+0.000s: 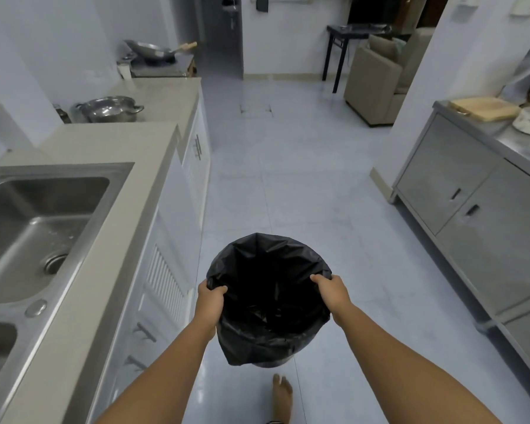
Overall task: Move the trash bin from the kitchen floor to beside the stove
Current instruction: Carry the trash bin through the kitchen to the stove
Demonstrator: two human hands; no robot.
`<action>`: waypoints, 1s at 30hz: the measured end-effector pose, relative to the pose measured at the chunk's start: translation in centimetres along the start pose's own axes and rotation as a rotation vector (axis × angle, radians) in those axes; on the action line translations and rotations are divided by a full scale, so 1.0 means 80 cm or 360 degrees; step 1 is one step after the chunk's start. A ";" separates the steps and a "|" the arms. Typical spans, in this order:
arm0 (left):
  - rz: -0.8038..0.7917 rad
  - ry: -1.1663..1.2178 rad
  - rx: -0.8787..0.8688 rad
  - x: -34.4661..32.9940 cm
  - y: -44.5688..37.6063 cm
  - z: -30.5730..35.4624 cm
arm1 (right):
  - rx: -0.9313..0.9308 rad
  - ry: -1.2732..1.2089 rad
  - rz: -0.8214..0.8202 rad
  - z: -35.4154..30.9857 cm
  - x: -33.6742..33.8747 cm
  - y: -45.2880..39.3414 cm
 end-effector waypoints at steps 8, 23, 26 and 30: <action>0.0051 0.0010 0.0003 -0.080 -0.169 0.131 | -0.0033 0.0007 -0.0016 -0.157 -0.010 -0.165; -0.0019 0.0064 -0.0001 -0.155 -0.493 0.342 | 0.0003 0.0006 -0.0002 -0.428 -0.090 -0.450; -0.0029 0.0054 0.0007 -0.164 -0.570 0.392 | -0.0012 -0.0009 0.0028 -0.491 -0.113 -0.507; -0.0024 0.0068 0.0004 -0.173 -0.644 0.454 | -0.0037 -0.0003 0.0021 -0.558 -0.139 -0.571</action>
Point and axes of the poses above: each hand's wrist, its own y-axis away from the middle knuckle, its own x-axis out of the back of the hand, z = x × y, the point moved 5 cm from there along -y, towards the middle knuckle, and after that the axes turned 3 degrees about -x, right-handed, at the moved point
